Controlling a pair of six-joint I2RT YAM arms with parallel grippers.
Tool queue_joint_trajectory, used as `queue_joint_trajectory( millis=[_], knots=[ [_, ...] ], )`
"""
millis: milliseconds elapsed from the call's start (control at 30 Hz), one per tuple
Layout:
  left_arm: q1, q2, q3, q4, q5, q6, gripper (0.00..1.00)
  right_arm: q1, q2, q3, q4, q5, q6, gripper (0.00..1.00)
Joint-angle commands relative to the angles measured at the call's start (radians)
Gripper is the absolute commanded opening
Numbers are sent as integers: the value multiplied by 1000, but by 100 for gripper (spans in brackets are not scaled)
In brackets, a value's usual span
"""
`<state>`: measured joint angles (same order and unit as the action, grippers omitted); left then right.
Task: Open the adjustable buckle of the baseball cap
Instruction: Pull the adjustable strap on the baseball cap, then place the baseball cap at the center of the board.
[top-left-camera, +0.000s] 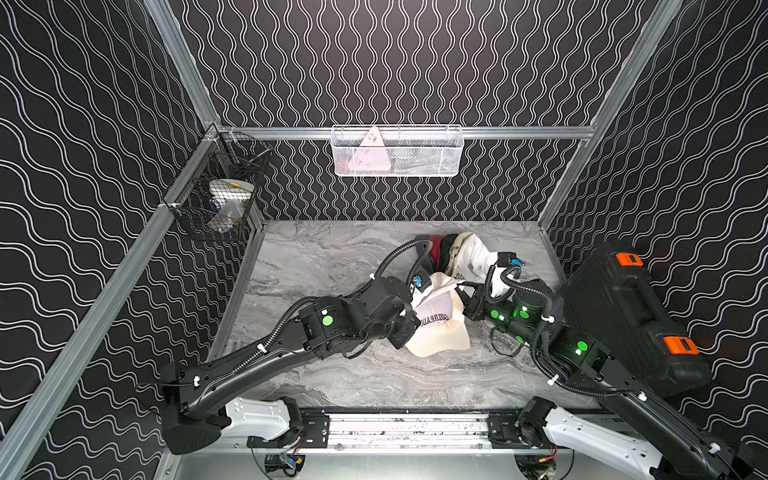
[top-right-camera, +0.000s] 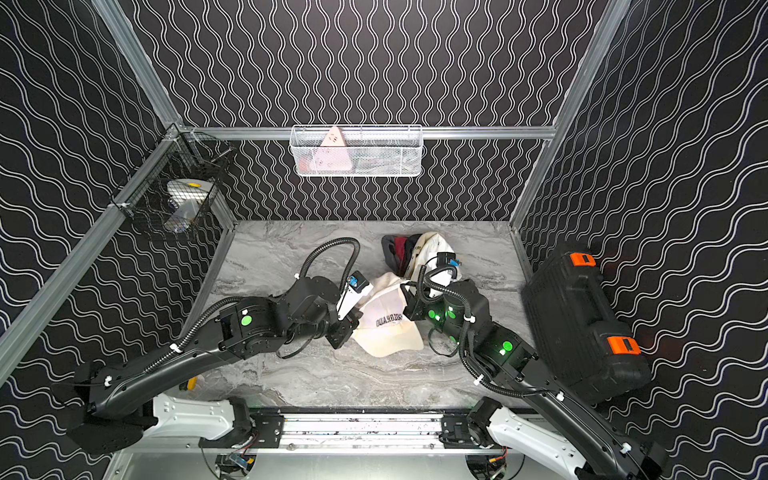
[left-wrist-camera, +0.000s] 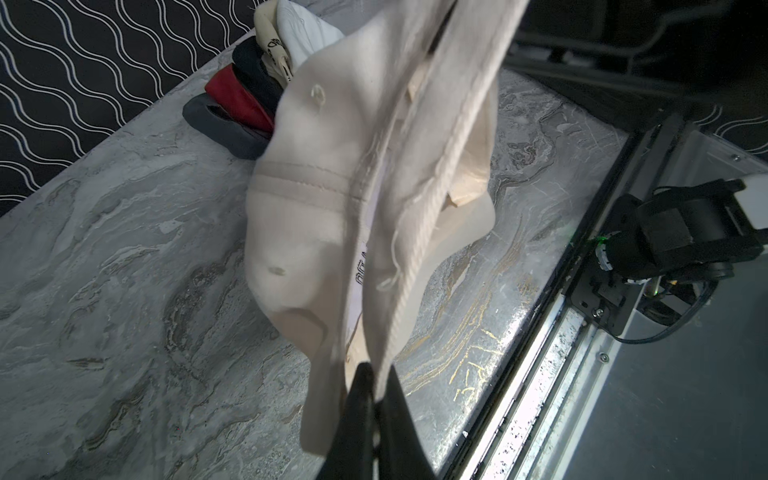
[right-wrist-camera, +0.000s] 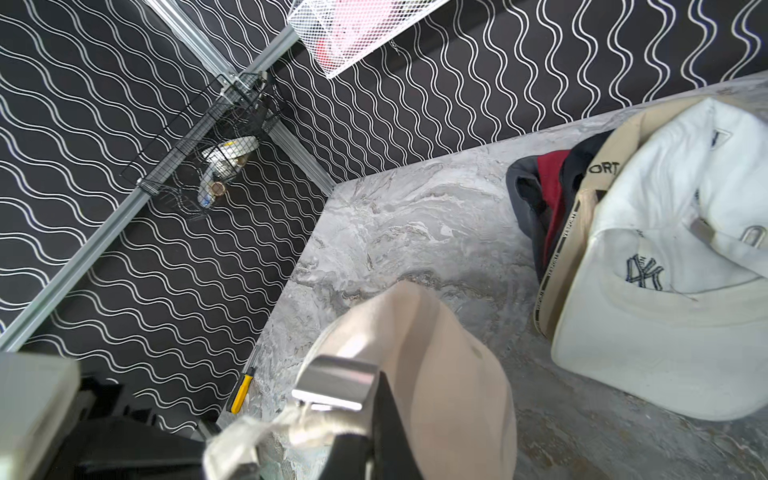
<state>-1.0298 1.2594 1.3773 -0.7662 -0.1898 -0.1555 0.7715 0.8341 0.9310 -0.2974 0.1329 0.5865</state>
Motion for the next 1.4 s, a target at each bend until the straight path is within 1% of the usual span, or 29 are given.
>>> queue_joint_trajectory(
  millis=[0,167,300,333,367,433,567,667,867,1133,1367],
  knots=[
    [7,8,19,3,-46,0,0,-3,13,-1,-24,17,10,0],
    [52,25,35,28,-39,4,0,-5,85,10,-106,1,5,0],
    [110,30,24,48,-16,4,0,-7,141,-14,-112,-9,24,7],
    [129,31,20,52,-13,4,0,-7,149,-25,-103,-17,27,11],
    [149,31,14,60,-3,4,0,-8,158,-36,-94,-24,31,18],
    [189,34,1,68,21,7,0,-8,172,-47,-86,-29,32,28],
    [284,52,-15,77,60,17,0,-9,202,-46,-112,-20,23,44],
    [343,64,-23,88,83,27,0,-11,210,-43,-127,-18,16,51],
    [433,89,-13,93,120,38,0,-17,172,-61,-143,16,6,57],
    [535,117,-2,90,148,37,0,-45,115,-79,-175,59,-9,60],
    [643,146,38,73,166,53,0,-73,40,-137,-166,158,-23,62]
  ],
)
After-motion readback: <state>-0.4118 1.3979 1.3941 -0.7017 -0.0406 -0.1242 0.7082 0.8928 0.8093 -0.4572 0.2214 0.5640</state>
